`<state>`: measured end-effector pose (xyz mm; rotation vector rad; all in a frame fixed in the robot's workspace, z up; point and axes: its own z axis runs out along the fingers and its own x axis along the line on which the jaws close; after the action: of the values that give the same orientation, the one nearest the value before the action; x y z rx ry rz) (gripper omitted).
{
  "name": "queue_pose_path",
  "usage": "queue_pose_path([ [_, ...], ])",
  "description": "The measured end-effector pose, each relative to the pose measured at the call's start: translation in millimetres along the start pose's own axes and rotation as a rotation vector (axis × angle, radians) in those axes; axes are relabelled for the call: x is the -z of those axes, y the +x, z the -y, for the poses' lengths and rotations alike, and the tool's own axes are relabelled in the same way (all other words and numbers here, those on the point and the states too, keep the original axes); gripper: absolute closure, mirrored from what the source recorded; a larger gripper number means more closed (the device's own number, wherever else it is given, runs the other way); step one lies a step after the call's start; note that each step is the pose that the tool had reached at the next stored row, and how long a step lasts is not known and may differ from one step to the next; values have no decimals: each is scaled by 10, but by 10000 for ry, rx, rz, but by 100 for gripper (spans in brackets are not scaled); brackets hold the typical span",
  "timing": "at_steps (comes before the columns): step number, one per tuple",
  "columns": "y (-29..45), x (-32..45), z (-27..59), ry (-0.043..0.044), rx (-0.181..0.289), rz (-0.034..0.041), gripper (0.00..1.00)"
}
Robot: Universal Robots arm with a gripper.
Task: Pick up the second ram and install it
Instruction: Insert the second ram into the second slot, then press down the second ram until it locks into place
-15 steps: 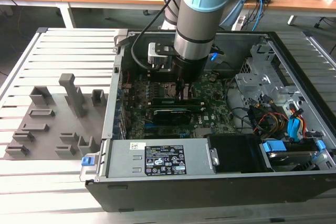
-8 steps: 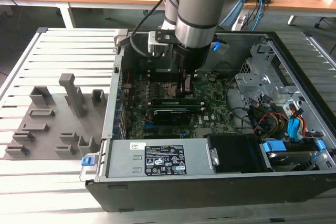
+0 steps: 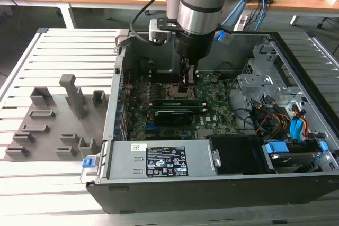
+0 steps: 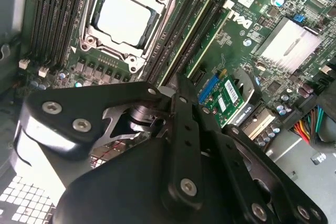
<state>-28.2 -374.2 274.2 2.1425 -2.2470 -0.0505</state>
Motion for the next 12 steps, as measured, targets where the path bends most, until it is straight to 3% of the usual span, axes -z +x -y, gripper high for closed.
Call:
queue_pose_path([
  [9, 0, 1, 14, 0, 0, -2, 89],
  [12, -13, -44, 278, -17, -1, -43, 89],
])
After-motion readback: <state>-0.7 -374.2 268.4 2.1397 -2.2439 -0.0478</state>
